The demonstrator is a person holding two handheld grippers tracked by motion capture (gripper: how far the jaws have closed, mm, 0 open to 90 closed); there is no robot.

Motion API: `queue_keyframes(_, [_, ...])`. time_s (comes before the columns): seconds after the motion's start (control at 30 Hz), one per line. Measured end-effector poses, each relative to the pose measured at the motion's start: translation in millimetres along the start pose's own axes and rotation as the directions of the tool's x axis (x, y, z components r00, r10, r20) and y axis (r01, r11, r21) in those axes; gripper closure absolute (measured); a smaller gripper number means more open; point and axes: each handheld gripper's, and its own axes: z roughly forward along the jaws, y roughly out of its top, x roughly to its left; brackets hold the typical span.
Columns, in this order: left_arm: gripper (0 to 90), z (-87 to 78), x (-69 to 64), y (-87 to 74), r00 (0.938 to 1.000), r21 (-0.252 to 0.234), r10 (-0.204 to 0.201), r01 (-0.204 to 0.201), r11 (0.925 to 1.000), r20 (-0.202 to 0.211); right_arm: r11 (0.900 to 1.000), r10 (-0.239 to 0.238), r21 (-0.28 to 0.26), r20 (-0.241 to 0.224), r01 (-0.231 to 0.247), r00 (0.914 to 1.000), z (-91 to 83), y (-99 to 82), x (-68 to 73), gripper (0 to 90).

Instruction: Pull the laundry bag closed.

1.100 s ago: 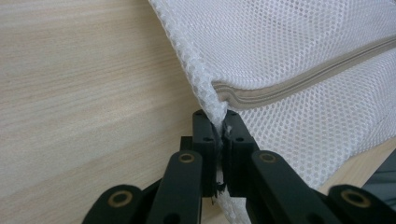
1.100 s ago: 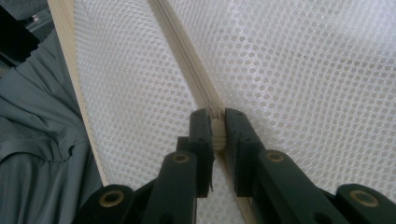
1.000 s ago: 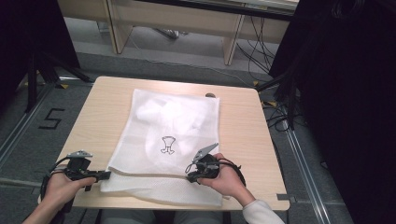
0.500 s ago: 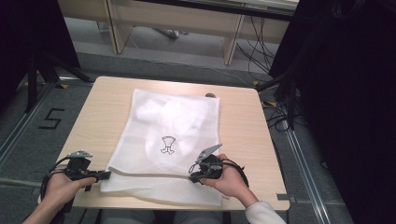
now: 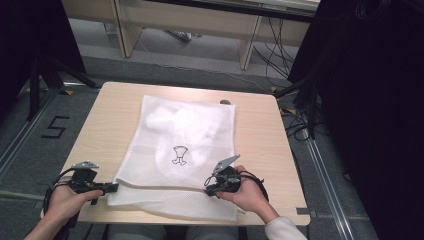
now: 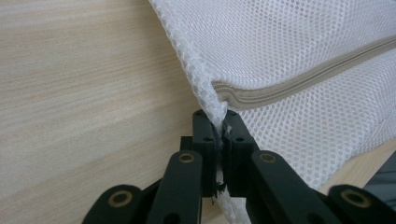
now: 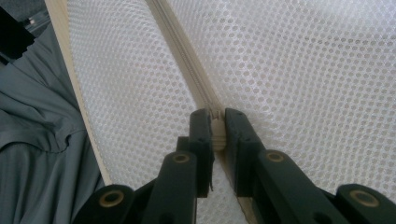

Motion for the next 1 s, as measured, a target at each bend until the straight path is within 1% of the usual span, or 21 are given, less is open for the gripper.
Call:
queue_keyframes(0.03, [85.0,0.0,0.0,0.0,1.0,0.0,-0.001,0.001,1.0,0.001,1.0,-0.002,0.001,0.002,0.002,1.0,-0.3,-0.3,-0.2,82.5])
queue_keyframes(0.07, [85.0,0.1,0.0,0.0,1.0,-0.001,0.0,0.0,1.0,0.0,0.9999,-0.013,-0.011,-0.003,0.013,0.9999,0.5,-0.6,-1.5,82.5])
queue_keyframes(0.1, [85.0,0.1,0.0,0.0,1.0,-0.001,-0.001,0.001,1.0,0.001,0.9999,-0.013,-0.008,0.0,0.013,0.9999,-0.3,-1.1,-1.4,82.5])
queue_keyframes(0.13, [85.0,0.0,0.0,0.0,1.0,0.001,0.002,-0.002,1.0,0.0,1.0,0.0,-0.005,0.002,0.0,1.0,-1.5,-1.6,-0.9,82.5])
queue_keyframes(0.17, [85.0,-0.1,0.0,0.1,1.0,0.0,0.001,-0.001,1.0,-0.001,0.9999,-0.011,-0.005,-0.002,0.011,0.9999,-1.4,-2.1,-2.0,82.5])
queue_keyframes(0.2, [85.0,-0.1,0.0,0.1,1.0,0.0,0.001,-0.001,1.0,-0.001,0.9999,-0.011,-0.005,-0.002,0.011,0.9999,-1.4,-2.1,-2.0,82.5])
queue_keyframes(0.27, [85.0,-0.2,0.1,0.1,1.0,0.001,0.002,-0.002,1.0,0.0,1.0,0.001,-0.005,0.005,-0.001,1.0,-2.4,-3.3,-1.0,82.5])
queue_keyframes(0.3, [85.0,-0.2,0.1,0.1,1.0,0.0,0.002,-0.002,1.0,0.0,0.9999,-0.01,-0.007,-0.001,0.01,0.9999,-2.4,-3.8,-2.4,82.5])
queue_keyframes(0.43, [85.0,-0.3,0.2,0.2,1.0,0.0,0.001,-0.001,1.0,0.001,0.9999,-0.012,-0.01,-0.003,0.012,0.9999,-3.8,-5.0,-4.2,82.5])
queue_keyframes(0.5, [85.0,-0.3,0.2,0.2,1.0,0.0,0.001,-0.001,1.0,0.0,1.0,-0.001,-0.006,0.003,0.001,1.0,-4.6,-5.8,-3.7,82.5])
queue_keyframes(0.57, [85.0,-0.2,0.1,0.2,1.0,0.0,0.001,-0.001,1.0,0.0,0.9999,-0.005,-0.011,0.004,0.005,1.0,-5.0,-6.6,-4.1,82.5])
queue_keyframes(0.6, [85.0,-0.3,0.1,0.2,1.0,0.0,0.0,0.0,1.0,0.0,0.9999,-0.001,-0.013,0.012,0.001,0.9999,-6.7,-7.5,-3.9,82.5])
queue_keyframes(0.67, [85.0,-0.2,0.3,0.2,1.0,0.0,-0.001,0.001,1.0,0.001,0.9998,0.0,-0.017,0.014,0.0,0.9999,-7.0,-8.2,-4.2,82.5])
queue_keyframes(0.7, [85.0,-0.1,0.2,0.2,1.0,0.0,0.0,0.0,1.0,0.0,0.9998,-0.001,-0.018,0.003,0.001,1.0,-7.6,-8.7,-5.3,82.5])
queue_keyframes(0.73, [85.0,-0.1,0.2,0.2,1.0,0.0,0.0,0.0,1.0,0.0,0.9999,0.01,-0.011,0.015,-0.01,0.9998,-9.2,-9.9,-5.0,82.5])
queue_keyframes(0.8, [85.0,-0.2,0.3,0.2,1.0,0.001,0.002,-0.002,1.0,0.0,0.9998,0.014,-0.016,0.009,-0.014,0.9999,-9.1,-10.5,-5.2,82.5])
queue_keyframes(0.83, [85.0,-0.1,0.2,0.2,1.0,0.0,-0.001,0.001,1.0,0.001,0.9998,0.006,-0.018,0.013,-0.005,0.9999,-9.5,-10.8,-5.7,82.5])
queue_keyframes(0.87, [85.0,-0.1,0.2,0.2,1.0,-0.001,-0.002,0.002,1.0,0.002,0.9998,0.003,-0.019,0.005,-0.003,1.0,-9.5,-11.0,-6.2,82.5])
queue_keyframes(1.0, [85.0,-0.3,0.4,0.1,1.0,-0.002,-0.001,0.001,1.0,0.0,0.9998,0.006,-0.019,0.008,-0.006,0.9999,-9.4,-11.6,-6.0,82.5])
